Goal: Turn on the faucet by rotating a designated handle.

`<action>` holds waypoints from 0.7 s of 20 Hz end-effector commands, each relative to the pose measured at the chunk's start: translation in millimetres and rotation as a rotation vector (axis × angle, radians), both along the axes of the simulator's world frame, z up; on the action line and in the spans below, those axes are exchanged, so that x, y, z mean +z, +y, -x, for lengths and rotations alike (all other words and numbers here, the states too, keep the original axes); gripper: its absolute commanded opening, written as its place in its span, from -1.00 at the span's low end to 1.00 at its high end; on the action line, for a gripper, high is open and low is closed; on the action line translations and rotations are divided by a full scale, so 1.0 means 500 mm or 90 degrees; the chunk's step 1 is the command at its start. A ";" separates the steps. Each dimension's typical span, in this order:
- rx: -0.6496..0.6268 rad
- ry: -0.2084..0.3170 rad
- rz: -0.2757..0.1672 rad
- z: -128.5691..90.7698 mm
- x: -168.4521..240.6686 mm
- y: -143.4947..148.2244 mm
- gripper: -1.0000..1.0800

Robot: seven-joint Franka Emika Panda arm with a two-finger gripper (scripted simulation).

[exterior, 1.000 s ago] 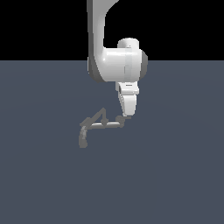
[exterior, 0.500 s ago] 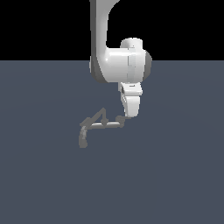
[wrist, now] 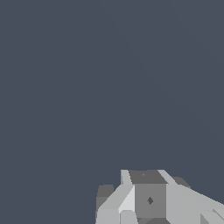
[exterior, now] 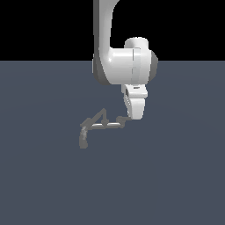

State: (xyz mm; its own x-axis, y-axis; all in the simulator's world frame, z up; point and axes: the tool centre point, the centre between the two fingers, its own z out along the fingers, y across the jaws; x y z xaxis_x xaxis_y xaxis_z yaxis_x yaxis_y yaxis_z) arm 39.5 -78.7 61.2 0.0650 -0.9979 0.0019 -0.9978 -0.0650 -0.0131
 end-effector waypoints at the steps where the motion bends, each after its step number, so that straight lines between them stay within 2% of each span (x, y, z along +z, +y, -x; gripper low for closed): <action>1: 0.000 0.008 -0.001 0.026 -0.001 0.000 -1.00; 7: 0.000 0.008 -0.001 0.065 0.000 -0.003 -1.00; 8: 0.000 0.008 -0.001 0.065 0.000 -0.003 -1.00; 9: -0.004 0.000 0.000 0.046 -0.004 -0.011 -1.00; 14: -0.003 0.003 0.000 0.077 -0.003 0.014 -1.00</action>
State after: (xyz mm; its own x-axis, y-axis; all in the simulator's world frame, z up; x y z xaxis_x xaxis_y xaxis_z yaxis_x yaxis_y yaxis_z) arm 5.6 -85.8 60.3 0.0445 -0.9990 0.0071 -0.9989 -0.0446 -0.0121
